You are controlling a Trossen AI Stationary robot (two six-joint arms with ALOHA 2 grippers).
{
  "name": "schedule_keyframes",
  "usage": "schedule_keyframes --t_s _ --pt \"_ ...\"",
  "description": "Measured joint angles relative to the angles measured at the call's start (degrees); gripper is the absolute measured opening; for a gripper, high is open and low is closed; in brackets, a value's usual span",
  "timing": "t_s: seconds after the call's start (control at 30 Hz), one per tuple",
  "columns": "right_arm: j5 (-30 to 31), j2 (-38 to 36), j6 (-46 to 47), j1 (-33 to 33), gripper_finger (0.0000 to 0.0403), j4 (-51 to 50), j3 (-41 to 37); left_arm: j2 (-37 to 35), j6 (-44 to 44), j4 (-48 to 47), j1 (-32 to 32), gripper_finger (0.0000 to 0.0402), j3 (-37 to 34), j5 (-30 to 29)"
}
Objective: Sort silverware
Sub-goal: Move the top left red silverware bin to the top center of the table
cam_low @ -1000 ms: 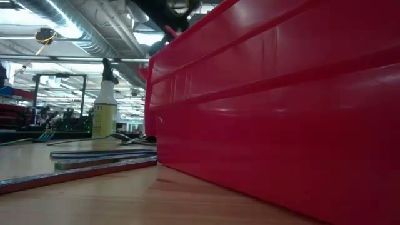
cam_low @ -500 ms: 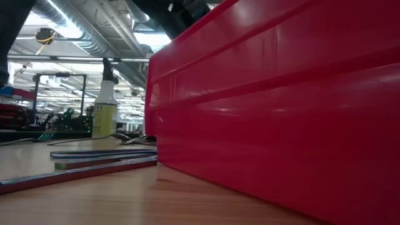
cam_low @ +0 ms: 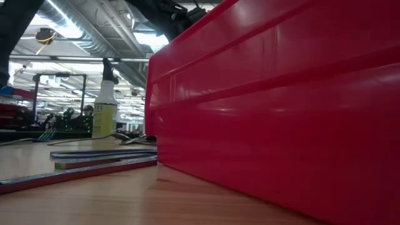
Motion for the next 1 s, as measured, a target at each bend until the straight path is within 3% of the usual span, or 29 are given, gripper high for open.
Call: schedule_keyframes --t_s 0.2,0.63,1.0 --pt "-4.8 2.7 -0.5 0.0 0.0001 -1.7 0.1 0.0 -0.6 -2.6 0.8 0.0000 1.2 2.9" --pt "-5.0 6.5 -0.1 0.0 0.0001 -1.6 0.1 1.5 0.1 -10.4 -0.2 0.0000 9.2 1.6" --pt "-5.0 6.4 -1.1 0.0 0.0001 -2.2 0.1 15.8 6.3 -22.1 -2.2 0.0000 30.7 3.0"
